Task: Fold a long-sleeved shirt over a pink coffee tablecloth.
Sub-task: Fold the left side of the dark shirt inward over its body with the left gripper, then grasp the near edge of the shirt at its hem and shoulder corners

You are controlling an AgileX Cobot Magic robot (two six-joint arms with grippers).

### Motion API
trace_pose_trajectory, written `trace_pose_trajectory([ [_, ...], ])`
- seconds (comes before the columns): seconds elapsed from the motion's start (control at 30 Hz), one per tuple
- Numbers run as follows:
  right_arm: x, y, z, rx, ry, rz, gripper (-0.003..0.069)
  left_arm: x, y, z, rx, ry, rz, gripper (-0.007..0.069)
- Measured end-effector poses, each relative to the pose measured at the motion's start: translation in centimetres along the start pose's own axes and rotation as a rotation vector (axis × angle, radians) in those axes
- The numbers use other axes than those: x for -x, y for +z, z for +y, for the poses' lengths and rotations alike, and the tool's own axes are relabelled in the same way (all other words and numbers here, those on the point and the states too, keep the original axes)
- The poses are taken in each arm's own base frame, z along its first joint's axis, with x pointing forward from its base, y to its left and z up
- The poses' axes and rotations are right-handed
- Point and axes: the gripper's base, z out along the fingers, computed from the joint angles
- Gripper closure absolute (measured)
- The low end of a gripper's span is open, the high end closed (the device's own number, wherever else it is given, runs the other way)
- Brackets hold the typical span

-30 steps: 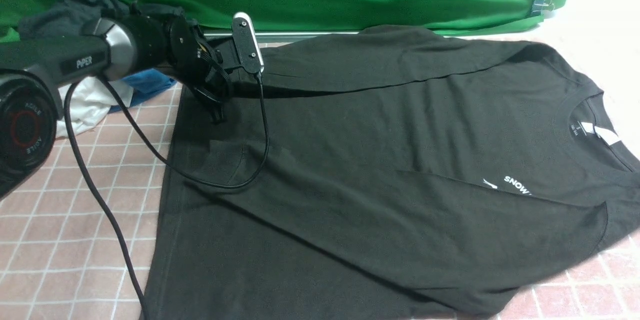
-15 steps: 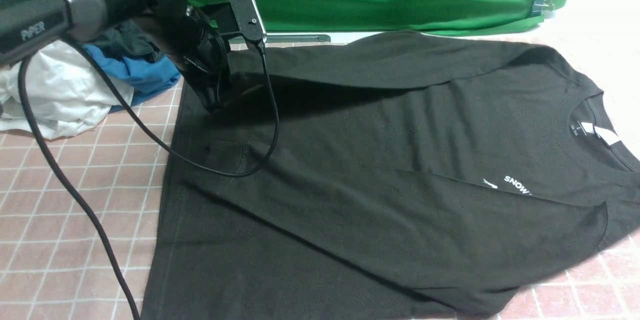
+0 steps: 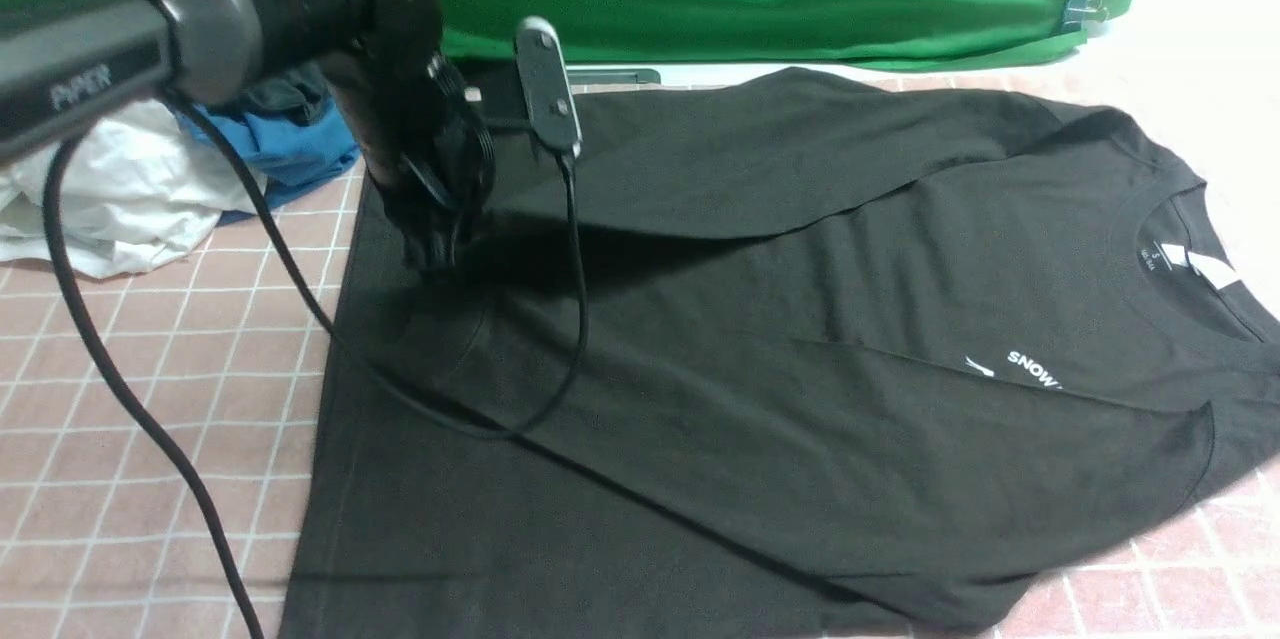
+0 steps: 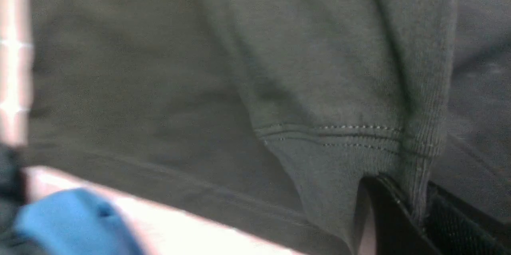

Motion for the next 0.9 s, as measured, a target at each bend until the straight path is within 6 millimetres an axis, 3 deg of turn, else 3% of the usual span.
trace_pose_trajectory([
  [0.13,0.0,0.0,0.0,0.000,-0.007,0.000,0.0417,-0.5,0.6,-0.9,-0.057,-0.086,0.050,0.0406],
  [0.23,0.0,0.0,0.0,0.000,-0.011,0.000,0.0417,-0.8,0.1,-1.0,-0.067,-0.173,0.069,0.0221],
  [0.33,0.0,0.0,0.0,0.000,-0.010,0.000,0.0417,-1.1,-1.6,-1.2,-0.064,-0.244,0.071,0.0027],
  [0.43,0.0,0.0,0.0,0.000,-0.017,0.000,0.0417,-1.4,-3.4,-1.8,-0.074,-0.289,0.067,-0.0028],
  [0.53,0.0,0.0,0.0,0.000,-0.034,0.000,0.0417,-1.8,-5.2,-3.8,-0.107,-0.292,0.062,0.0018],
  [0.63,0.0,0.0,0.0,0.000,-0.049,0.001,0.0417,-2.1,-5.7,-6.6,-0.167,-0.254,0.058,0.0123],
  [0.7,0.0,0.0,0.0,0.000,-0.074,0.001,0.0417,-3.2,-5.0,-10.4,-0.298,-0.201,0.052,0.0256],
  [0.77,0.0,0.0,0.0,0.000,-0.079,0.001,0.0417,-3.6,-4.9,-11.6,-0.336,-0.186,0.042,0.0286],
  [0.8,0.0,0.0,0.0,0.000,-0.090,0.001,0.0417,-4.6,-4.1,-14.3,-0.407,-0.155,0.019,0.0340],
  [0.9,0.0,0.0,0.0,0.000,-0.102,0.001,0.0417,-6.0,-2.8,-17.1,-0.439,-0.124,0.018,0.0357],
])
